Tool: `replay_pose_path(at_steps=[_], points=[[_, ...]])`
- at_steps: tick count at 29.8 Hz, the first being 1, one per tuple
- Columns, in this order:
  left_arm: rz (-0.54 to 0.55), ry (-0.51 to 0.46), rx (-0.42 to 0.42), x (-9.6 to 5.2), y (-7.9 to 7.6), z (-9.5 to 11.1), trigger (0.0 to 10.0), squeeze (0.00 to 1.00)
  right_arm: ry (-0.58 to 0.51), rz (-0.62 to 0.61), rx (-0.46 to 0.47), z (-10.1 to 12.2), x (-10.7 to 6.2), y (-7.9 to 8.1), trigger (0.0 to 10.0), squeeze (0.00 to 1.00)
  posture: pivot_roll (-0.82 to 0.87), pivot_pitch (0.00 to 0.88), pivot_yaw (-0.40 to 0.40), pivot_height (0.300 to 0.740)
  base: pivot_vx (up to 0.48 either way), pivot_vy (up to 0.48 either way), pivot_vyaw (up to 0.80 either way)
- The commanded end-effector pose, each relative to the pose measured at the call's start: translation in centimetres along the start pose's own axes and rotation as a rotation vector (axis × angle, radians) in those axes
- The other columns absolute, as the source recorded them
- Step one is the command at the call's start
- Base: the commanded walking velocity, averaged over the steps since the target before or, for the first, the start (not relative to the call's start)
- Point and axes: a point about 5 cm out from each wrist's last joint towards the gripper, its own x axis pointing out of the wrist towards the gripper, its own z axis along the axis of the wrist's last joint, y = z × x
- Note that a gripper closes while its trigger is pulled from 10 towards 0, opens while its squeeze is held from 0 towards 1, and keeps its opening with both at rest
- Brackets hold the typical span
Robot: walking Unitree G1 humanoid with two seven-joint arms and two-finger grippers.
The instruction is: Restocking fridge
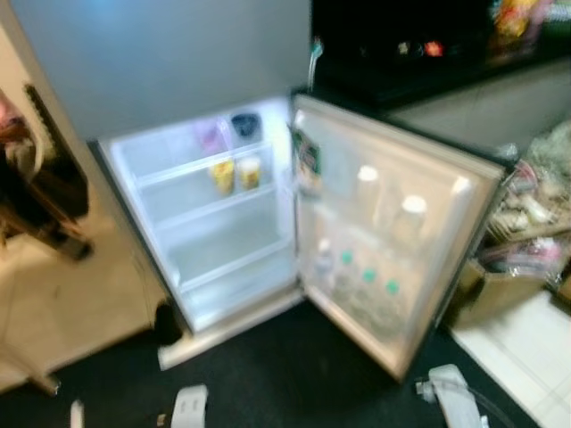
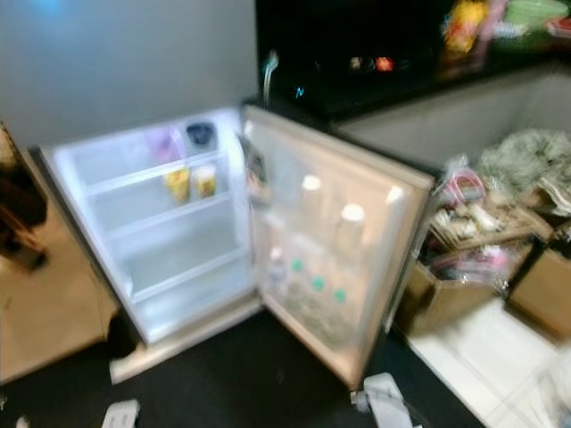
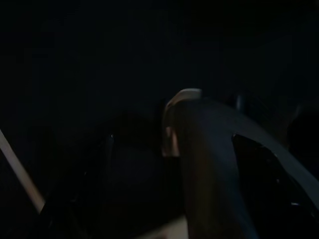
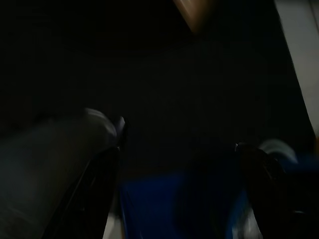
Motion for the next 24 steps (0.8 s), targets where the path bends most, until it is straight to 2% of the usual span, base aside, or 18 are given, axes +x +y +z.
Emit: replay_pose_path(at_steps=[1,6,15,20,23,24], points=[[0.012,0.067,0.026,-0.3,0.6,-1.3,10.0,0.00,-0.008,0.015,0.001,0.3,0.1,0.5,10.0,0.00,-0.04,0.000,0.008,0.740,0.000,-0.480,0.00],[0.039,0.069,0.007,-0.4,1.0,-1.4,10.0,0.00,-0.015,0.014,0.001,0.6,0.1,0.4,10.0,0.00,-0.04,0.000,0.007,0.740,0.000,-0.469,0.00],[0.056,0.080,0.001,-0.4,0.9,-1.6,10.0,0.00,-0.020,0.019,0.008,0.5,0.1,0.6,10.0,0.00,-0.04,0.000,0.009,0.740,0.000,0.000,0.00],[0.056,0.083,0.000,-0.4,0.9,-1.8,10.0,0.00,-0.053,0.010,0.050,0.9,0.1,0.3,10.0,0.00,-0.04,0.000,0.010,0.740,0.000,0.000,0.00],[0.056,0.084,0.002,-0.4,0.9,-1.8,10.0,0.00,-0.135,-0.041,0.179,2.4,-0.1,-0.8,10.0,0.00,-0.04,0.000,0.010,0.740,0.000,0.000,0.00],[0.056,0.084,0.003,-0.4,0.9,-1.8,10.0,0.00,-0.181,-0.065,0.269,3.2,-0.2,-1.5,10.0,0.00,-0.04,0.000,0.010,0.740,0.000,0.000,0.00]])
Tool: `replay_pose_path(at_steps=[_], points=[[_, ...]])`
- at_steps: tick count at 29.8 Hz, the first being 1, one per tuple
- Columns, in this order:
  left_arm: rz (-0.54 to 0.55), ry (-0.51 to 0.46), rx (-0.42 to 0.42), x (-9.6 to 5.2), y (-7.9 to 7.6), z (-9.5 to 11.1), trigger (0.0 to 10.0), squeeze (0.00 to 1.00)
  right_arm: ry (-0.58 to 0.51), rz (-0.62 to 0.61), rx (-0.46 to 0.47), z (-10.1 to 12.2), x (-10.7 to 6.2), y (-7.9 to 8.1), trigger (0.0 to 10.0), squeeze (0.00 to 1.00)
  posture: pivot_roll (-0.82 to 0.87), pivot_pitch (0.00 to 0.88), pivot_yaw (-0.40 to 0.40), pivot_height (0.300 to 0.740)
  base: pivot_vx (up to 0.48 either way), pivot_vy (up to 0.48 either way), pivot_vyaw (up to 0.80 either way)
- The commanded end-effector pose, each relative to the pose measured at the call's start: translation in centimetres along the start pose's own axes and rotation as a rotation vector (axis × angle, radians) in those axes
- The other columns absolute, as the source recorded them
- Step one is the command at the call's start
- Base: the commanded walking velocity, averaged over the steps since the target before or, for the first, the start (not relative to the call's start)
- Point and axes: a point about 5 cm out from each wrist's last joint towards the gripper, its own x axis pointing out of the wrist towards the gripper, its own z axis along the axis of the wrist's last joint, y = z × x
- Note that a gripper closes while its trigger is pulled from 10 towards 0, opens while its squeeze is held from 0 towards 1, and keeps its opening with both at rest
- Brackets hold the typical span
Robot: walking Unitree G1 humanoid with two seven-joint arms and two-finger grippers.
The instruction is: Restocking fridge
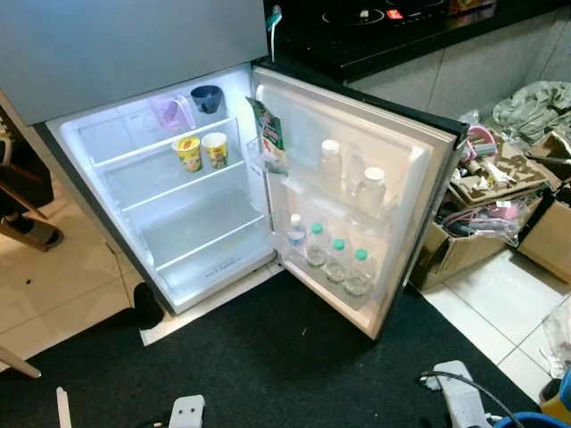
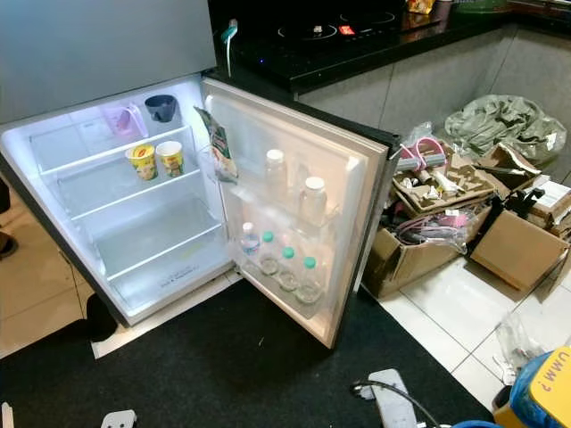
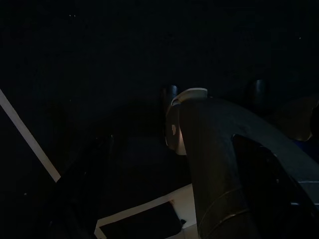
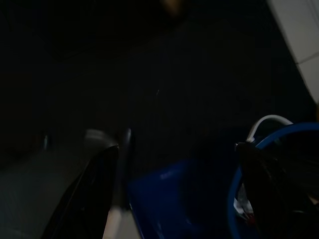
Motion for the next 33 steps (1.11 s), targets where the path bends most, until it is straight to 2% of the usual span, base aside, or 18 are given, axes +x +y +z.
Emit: replay_pose_path(at_steps=[1,3,4,5,6,7,8,10,12,15,18,20,23,24,26,29,30,33], points=[[0.004,0.071,0.008,-0.2,0.1,-1.8,10.0,0.00,-0.083,-0.038,0.092,1.6,0.0,-0.8,10.0,0.00,-0.04,0.000,0.010,0.740,0.000,0.000,0.00],[0.006,0.069,0.014,-0.2,0.2,-1.7,10.0,0.00,-0.214,-0.114,0.360,4.1,-0.5,-3.1,10.0,0.00,-0.04,0.000,0.008,0.740,0.000,0.000,0.00],[0.006,0.069,0.014,-0.2,0.2,-1.7,10.0,0.00,-0.214,-0.114,0.360,4.1,-0.5,-3.1,10.0,0.00,-0.04,0.000,0.008,0.740,0.000,0.000,0.00],[0.008,0.067,0.015,-0.2,0.2,-1.7,10.0,0.00,-0.294,-0.145,0.518,5.4,-1.0,-4.8,10.0,0.00,-0.04,0.000,0.009,0.740,0.000,0.000,0.00],[0.008,0.065,0.014,-0.2,0.3,-1.7,10.0,0.00,-0.326,-0.151,0.571,5.9,-1.3,-5.4,10.0,0.00,-0.04,0.000,0.009,0.740,0.000,0.000,0.00],[0.008,0.065,0.014,-0.2,0.3,-1.7,10.0,0.00,-0.326,-0.151,0.571,5.9,-1.3,-5.4,10.0,0.00,-0.04,0.000,0.009,0.740,0.000,0.000,0.00],[0.010,0.064,0.014,-0.2,0.3,-1.6,10.0,0.00,-0.385,-0.156,0.644,6.9,-1.7,-6.4,10.0,0.00,-0.04,0.000,0.009,0.740,0.000,0.000,0.00],[0.010,0.064,0.014,-0.2,0.3,-1.6,10.0,0.00,-0.385,-0.156,0.644,6.9,-1.7,-6.4,10.0,0.00,-0.04,0.000,0.009,0.740,0.000,0.000,0.00],[0.014,0.067,0.017,-0.3,0.4,-1.7,10.0,0.00,-0.500,-0.175,0.786,8.5,-2.7,-8.4,10.0,0.00,-0.03,0.000,0.008,0.740,0.000,0.000,0.00],[0.016,0.068,0.019,-0.3,0.4,-1.8,10.0,0.00,-0.547,-0.194,0.835,9.2,-3.2,-9.3,10.0,0.00,-0.03,0.000,0.008,0.740,0.000,0.000,0.00],[0.016,0.067,0.012,-0.3,0.4,-1.9,10.0,0.00,-0.645,-0.287,0.958,9.9,-4.7,-12.2,10.0,0.00,-0.03,0.000,0.007,0.740,0.000,0.000,0.00],[0.016,0.067,0.012,-0.3,0.4,-1.9,10.0,0.00,-0.645,-0.287,0.958,9.9,-4.7,-12.2,10.0,0.00,-0.03,0.000,0.007,0.740,0.000,0.000,0.00],[0.019,0.068,0.010,-0.3,0.5,-2.1,10.0,0.00,-0.742,-0.298,1.053,11.1,-5.8,-13.7,10.0,0.00,-0.03,0.003,0.012,0.740,0.000,0.000,0.00],[0.022,0.070,0.006,-0.4,0.7,-2.3,10.0,0.00,-0.849,-0.264,1.104,13.0,-7.0,-14.7,10.0,0.00,-0.03,0.009,0.016,0.740,0.000,0.000,0.00],[0.027,0.072,0.003,-0.5,0.9,-2.4,10.0,0.00,-0.942,-0.225,1.132,14.8,-8.0,-15.4,10.0,0.00,-0.03,0.012,0.019,0.740,0.000,0.000,0.00],[0.033,0.072,-0.001,-0.6,1.1,-2.6,10.0,0.00,-1.039,-0.170,1.126,17.0,-9.3,-16.0,10.0,0.00,-0.04,0.015,0.023,0.740,0.000,0.000,0.00],[0.040,0.067,-0.004,-0.7,1.4,-2.5,10.0,0.00,-1.117,-0.114,1.088,19.4,-10.5,-16.1,10.0,0.00,-0.04,0.018,0.024,0.740,0.000,0.000,0.00],[0.048,0.042,-0.015,-0.7,1.8,-2.0,10.0,0.00,-1.208,-0.027,0.995,23.1,-12.4,-15.7,10.0,0.00,-0.03,0.025,0.029,0.740,0.000,0.000,0.00]])
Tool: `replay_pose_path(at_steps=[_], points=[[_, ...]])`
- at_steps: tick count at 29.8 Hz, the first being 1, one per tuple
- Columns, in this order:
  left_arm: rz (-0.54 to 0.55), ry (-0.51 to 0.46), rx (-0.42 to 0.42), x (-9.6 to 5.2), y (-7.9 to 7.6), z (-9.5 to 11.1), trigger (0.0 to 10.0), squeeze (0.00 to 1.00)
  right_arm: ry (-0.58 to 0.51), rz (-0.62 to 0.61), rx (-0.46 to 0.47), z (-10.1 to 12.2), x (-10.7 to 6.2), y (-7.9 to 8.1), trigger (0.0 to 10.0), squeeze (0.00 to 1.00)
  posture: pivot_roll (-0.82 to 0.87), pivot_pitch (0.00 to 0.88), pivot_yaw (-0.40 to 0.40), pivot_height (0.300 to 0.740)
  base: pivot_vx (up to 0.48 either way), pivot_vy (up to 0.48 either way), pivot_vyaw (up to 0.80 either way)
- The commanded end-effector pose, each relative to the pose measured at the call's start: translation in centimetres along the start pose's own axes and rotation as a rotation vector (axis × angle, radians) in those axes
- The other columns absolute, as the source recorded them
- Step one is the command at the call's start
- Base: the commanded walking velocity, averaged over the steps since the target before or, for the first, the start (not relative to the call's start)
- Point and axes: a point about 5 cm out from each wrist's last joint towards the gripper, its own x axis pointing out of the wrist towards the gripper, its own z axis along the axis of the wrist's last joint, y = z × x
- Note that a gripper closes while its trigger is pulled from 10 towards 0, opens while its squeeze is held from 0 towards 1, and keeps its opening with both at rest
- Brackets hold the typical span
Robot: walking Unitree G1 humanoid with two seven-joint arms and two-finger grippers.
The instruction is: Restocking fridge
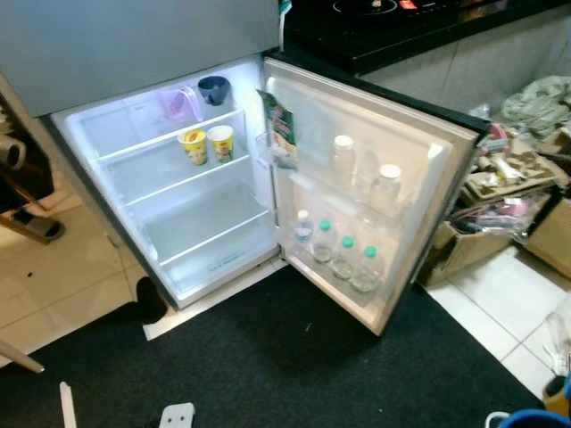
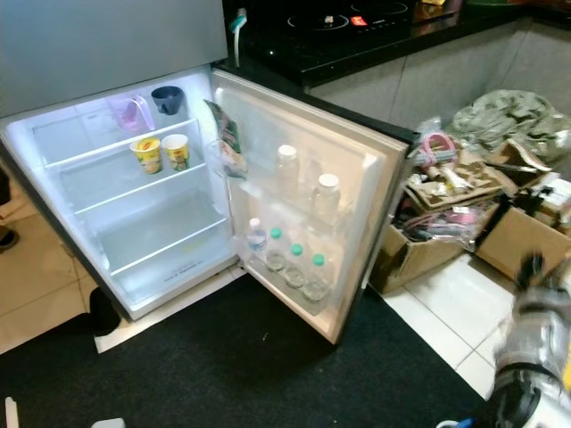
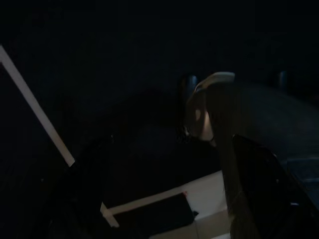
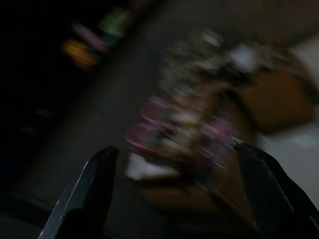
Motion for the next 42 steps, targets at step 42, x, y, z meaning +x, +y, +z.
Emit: replay_pose_path(at_steps=[42], points=[[0.001,-0.024,0.036,-0.4,1.9,0.8,10.0,0.00,0.259,0.478,-0.328,-5.8,1.0,10.7,10.0,0.00,-0.02,0.082,0.063,0.740,0.000,0.000,0.00]])
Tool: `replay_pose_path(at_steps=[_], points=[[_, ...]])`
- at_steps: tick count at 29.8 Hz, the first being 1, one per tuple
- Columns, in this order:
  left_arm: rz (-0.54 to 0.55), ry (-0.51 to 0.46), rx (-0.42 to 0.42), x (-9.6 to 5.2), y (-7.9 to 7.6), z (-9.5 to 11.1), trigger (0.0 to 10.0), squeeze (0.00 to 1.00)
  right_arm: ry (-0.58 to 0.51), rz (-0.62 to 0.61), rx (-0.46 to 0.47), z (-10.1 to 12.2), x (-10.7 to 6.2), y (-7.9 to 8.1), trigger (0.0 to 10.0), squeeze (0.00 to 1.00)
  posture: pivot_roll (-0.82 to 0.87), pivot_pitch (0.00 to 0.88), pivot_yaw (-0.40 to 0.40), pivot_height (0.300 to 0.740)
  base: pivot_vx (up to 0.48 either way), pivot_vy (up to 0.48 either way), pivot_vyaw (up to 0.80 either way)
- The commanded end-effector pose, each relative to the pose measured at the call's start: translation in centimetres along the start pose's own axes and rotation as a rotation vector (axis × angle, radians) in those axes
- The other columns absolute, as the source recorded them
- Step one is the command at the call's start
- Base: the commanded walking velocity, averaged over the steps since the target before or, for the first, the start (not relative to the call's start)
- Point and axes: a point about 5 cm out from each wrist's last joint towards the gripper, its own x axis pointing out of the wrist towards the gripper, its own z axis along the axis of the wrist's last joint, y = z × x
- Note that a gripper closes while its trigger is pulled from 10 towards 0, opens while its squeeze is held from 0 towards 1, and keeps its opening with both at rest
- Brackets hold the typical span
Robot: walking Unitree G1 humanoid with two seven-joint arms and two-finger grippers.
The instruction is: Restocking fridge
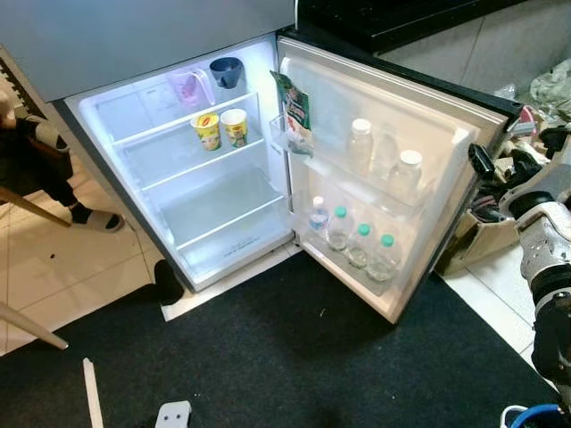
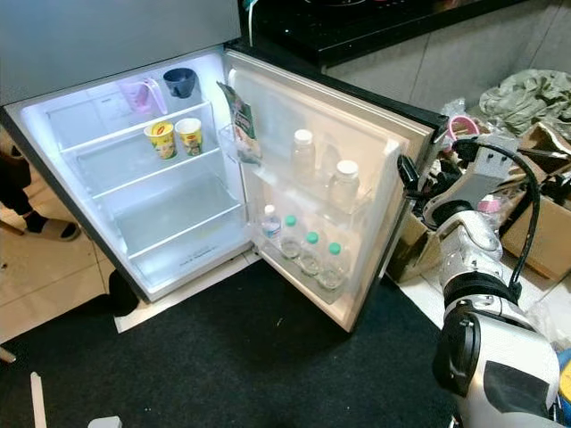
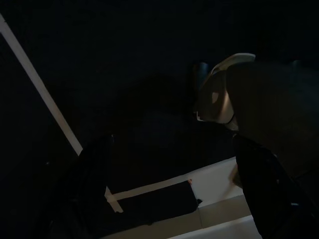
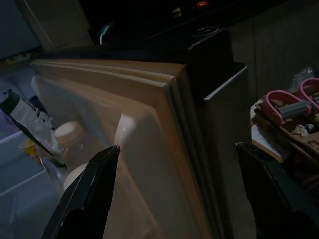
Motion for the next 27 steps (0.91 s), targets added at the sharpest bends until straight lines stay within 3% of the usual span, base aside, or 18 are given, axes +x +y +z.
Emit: replay_pose_path(at_steps=[1,3,4,6,7,9,11,12,13,14,20,26,27], points=[[0.021,0.016,0.021,-0.3,1.1,-0.3,10.0,0.00,-0.040,-0.012,0.075,0.3,-0.1,-0.3,10.0,0.00,-0.02,0.082,0.063,0.740,0.000,0.000,0.00],[0.020,0.019,0.022,-0.4,1.1,-0.5,10.0,0.00,-0.162,0.018,0.228,2.1,-0.2,-0.8,10.0,0.00,-0.01,0.087,0.063,0.740,0.000,0.000,0.00],[0.020,0.019,0.022,-0.4,1.1,-0.5,10.0,0.00,-0.162,0.018,0.228,2.1,-0.2,-0.8,10.0,0.00,-0.01,0.087,0.063,0.740,0.000,0.000,0.00],[0.020,0.025,0.022,-0.4,1.1,-0.8,10.0,0.00,-0.249,0.044,0.332,3.3,-0.6,-1.5,10.0,0.00,-0.01,0.096,0.062,0.740,0.000,0.000,0.00],[0.020,0.025,0.022,-0.4,1.1,-0.8,10.0,0.00,-0.249,0.044,0.332,3.3,-0.6,-1.5,10.0,0.00,-0.01,0.096,0.062,0.740,0.000,0.000,0.00],[0.021,0.036,0.021,-0.5,1.2,-1.3,10.0,0.00,-0.326,0.050,0.416,4.0,-1.3,-2.5,10.0,0.00,-0.01,0.104,0.064,0.740,0.000,0.000,0.00],[0.021,0.036,0.021,-0.5,1.2,-1.3,10.0,0.00,-0.326,0.050,0.416,4.0,-1.3,-2.5,10.0,0.00,-0.01,0.104,0.064,0.740,0.000,0.000,0.00],[0.021,0.043,0.021,-0.6,1.3,-1.7,10.0,0.00,-0.333,0.013,0.419,4.1,-1.6,-3.1,4.0,0.00,0.00,0.118,0.069,0.740,0.000,0.000,0.00],[0.021,0.043,0.021,-0.6,1.3,-1.7,10.0,0.00,-0.333,0.013,0.419,4.1,-1.6,-3.1,4.0,0.00,0.00,0.118,0.069,0.740,0.000,0.000,0.00],[0.021,0.050,0.024,-0.7,1.4,-2.0,10.0,0.00,-0.314,-0.035,0.400,3.9,-1.7,-3.5,0.0,0.00,0.00,0.135,0.075,0.740,0.000,0.000,0.00],[0.026,0.051,0.054,-1.3,2.4,-2.7,10.0,0.00,-0.266,-0.129,0.362,3.6,-1.4,-3.5,0.0,0.00,0.02,0.182,0.087,0.740,0.000,0.000,0.00],[0.044,-0.020,0.069,-1.7,4.1,-1.2,10.0,0.00,-0.301,-0.132,0.369,5.1,-1.0,-3.2,0.0,0.00,0.06,0.233,0.105,0.740,0.000,0.000,0.00],[0.048,-0.057,0.075,-1.8,4.6,-0.2,10.0,0.00,-0.322,-0.127,0.373,5.9,-0.7,-3.0,0.0,0.00,0.06,0.249,0.110,0.740,0.000,0.000,0.00]])
